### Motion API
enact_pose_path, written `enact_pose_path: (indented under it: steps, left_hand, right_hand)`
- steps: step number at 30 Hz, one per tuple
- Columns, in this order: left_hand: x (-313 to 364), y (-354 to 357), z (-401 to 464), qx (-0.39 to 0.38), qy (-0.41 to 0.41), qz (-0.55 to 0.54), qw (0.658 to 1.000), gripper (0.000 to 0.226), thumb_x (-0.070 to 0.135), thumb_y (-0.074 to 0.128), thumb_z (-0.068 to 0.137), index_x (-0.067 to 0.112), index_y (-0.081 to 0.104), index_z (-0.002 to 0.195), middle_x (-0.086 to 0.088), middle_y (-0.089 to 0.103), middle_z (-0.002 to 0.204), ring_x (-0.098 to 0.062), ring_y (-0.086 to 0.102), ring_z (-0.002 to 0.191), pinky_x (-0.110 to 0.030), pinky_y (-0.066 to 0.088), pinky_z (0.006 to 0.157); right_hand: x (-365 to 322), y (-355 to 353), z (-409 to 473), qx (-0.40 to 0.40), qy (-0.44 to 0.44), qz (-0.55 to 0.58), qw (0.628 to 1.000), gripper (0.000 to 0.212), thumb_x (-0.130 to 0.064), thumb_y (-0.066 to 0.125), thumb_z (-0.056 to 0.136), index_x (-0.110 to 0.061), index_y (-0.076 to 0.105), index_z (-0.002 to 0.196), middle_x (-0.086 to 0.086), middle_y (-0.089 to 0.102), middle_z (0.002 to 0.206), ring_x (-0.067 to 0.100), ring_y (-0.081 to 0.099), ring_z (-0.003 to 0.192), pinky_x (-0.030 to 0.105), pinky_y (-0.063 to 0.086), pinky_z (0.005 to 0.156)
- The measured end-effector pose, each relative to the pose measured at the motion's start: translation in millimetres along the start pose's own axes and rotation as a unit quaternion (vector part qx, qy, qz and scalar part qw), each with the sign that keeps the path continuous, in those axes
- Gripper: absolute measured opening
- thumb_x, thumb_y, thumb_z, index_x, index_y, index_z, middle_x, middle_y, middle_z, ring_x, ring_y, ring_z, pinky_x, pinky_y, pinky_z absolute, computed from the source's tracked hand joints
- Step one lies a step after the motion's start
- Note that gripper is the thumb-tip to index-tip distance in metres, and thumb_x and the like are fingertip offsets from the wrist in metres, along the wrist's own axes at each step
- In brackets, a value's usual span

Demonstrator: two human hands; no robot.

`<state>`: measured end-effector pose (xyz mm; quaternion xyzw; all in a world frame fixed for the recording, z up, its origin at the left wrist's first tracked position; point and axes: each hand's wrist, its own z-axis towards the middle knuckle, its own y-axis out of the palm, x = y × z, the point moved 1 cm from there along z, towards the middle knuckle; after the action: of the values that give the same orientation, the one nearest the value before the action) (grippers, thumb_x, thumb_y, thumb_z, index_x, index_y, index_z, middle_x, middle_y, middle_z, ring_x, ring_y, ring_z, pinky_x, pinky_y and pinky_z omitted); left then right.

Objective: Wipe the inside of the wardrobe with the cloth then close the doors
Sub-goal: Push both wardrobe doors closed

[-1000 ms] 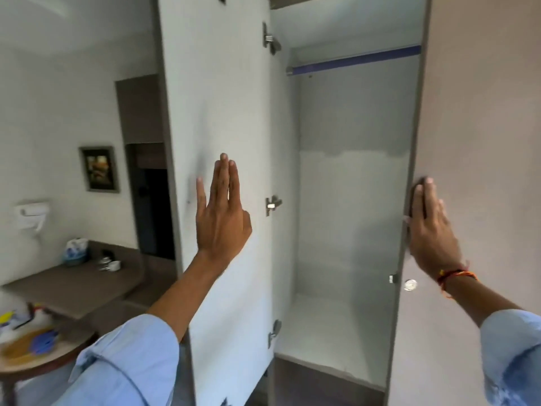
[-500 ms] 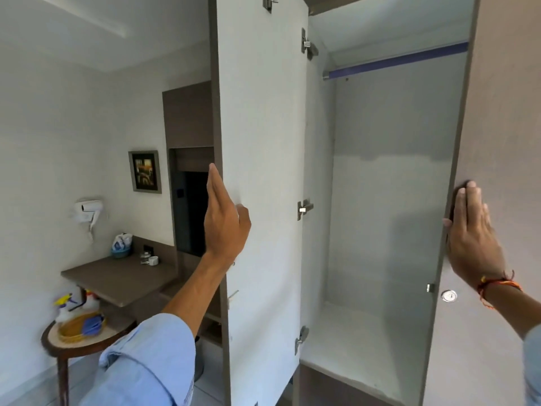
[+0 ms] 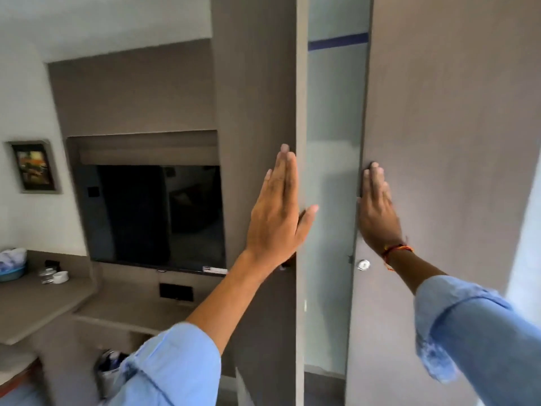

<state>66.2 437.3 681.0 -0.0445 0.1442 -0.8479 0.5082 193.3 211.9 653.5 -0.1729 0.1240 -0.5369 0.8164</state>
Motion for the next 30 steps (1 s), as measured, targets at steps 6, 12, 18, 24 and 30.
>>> enact_pose_path:
  steps: [6, 12, 18, 24, 30]
  left_hand:
    - [21, 105, 26, -0.06, 0.028, 0.049, 0.997, 0.073, 0.039, 0.042, 0.105, -0.001, 0.015, 0.16, -0.019, 0.012, 0.171, -0.029, 0.012, 0.16, -0.048, 0.025, 0.128]
    - [13, 174, 43, -0.046, 0.013, 0.03, 0.998, 0.066, 0.034, 0.035, 0.106, 0.003, 0.015, 0.161, -0.018, 0.013, 0.171, -0.03, 0.011, 0.16, -0.052, 0.02, 0.13]
    - [10, 209, 56, -0.069, -0.019, 0.04, 0.997, 0.065, 0.035, 0.028, 0.107, 0.004, 0.012, 0.162, -0.017, 0.011, 0.172, -0.03, 0.01, 0.161, -0.053, 0.02, 0.13]
    - [7, 238, 63, -0.064, -0.037, 0.064, 0.995, 0.06, 0.032, 0.026, 0.11, 0.003, 0.014, 0.161, -0.017, 0.013, 0.172, -0.029, 0.012, 0.16, -0.053, 0.02, 0.129]
    - [3, 250, 65, -0.047, -0.035, 0.084, 0.995, 0.057, 0.024, 0.026, 0.11, 0.003, 0.012, 0.161, -0.017, 0.015, 0.171, -0.03, 0.015, 0.159, -0.053, 0.025, 0.128]
  right_hand:
    - [8, 12, 1, 0.02, 0.0, 0.001, 1.0, 0.059, -0.002, 0.042, 0.108, 0.006, 0.019, 0.161, 0.026, 0.017, 0.171, 0.038, 0.018, 0.16, 0.049, 0.025, 0.13]
    - [23, 31, 9, 0.014, 0.01, -0.009, 1.0, 0.057, -0.01, 0.038, 0.111, 0.001, 0.017, 0.163, 0.02, 0.012, 0.174, 0.032, 0.012, 0.163, 0.048, 0.021, 0.133]
    - [30, 42, 14, 0.044, -0.006, -0.02, 0.999, 0.056, -0.011, 0.042, 0.11, 0.003, 0.023, 0.161, 0.022, 0.02, 0.172, 0.032, 0.017, 0.162, 0.048, 0.026, 0.131]
    - [40, 55, 20, 0.072, -0.026, -0.072, 0.994, 0.052, -0.015, 0.045, 0.111, 0.004, 0.033, 0.158, 0.023, 0.029, 0.169, 0.033, 0.025, 0.16, 0.047, 0.033, 0.128]
    - [45, 63, 26, 0.06, -0.036, -0.109, 0.992, 0.056, -0.021, 0.05, 0.11, 0.001, 0.034, 0.158, 0.021, 0.029, 0.169, 0.032, 0.026, 0.159, 0.044, 0.031, 0.13]
